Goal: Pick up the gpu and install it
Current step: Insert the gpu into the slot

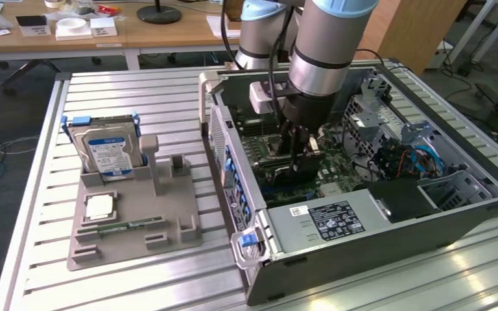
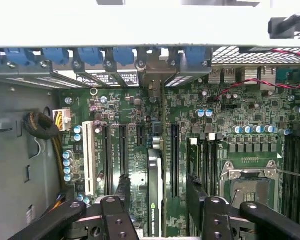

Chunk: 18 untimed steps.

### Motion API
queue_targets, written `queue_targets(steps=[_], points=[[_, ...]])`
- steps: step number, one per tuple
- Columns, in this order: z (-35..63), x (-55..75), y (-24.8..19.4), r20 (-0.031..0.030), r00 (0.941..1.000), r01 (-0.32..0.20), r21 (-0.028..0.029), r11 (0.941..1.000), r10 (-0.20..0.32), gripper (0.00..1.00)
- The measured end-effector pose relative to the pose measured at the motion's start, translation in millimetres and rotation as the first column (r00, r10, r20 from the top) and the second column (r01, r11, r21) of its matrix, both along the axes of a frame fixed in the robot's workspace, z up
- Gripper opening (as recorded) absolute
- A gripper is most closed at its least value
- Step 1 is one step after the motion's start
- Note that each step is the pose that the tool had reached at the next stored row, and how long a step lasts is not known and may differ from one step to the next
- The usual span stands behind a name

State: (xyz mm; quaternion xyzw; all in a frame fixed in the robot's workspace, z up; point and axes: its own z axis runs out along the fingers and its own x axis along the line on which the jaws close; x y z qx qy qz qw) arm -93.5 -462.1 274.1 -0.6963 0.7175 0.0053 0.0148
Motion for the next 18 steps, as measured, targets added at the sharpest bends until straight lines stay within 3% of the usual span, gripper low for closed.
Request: queue_targets(steps=[9, 18], points=[[8.9, 0.0, 0.1, 0.0002, 1.0, 0.0, -0.0001, 1.0, 0.0, 0.58], [9.0, 0.0, 0.1, 0.0002, 1.0, 0.0, 0.0, 1.0, 0.0, 0.58]])
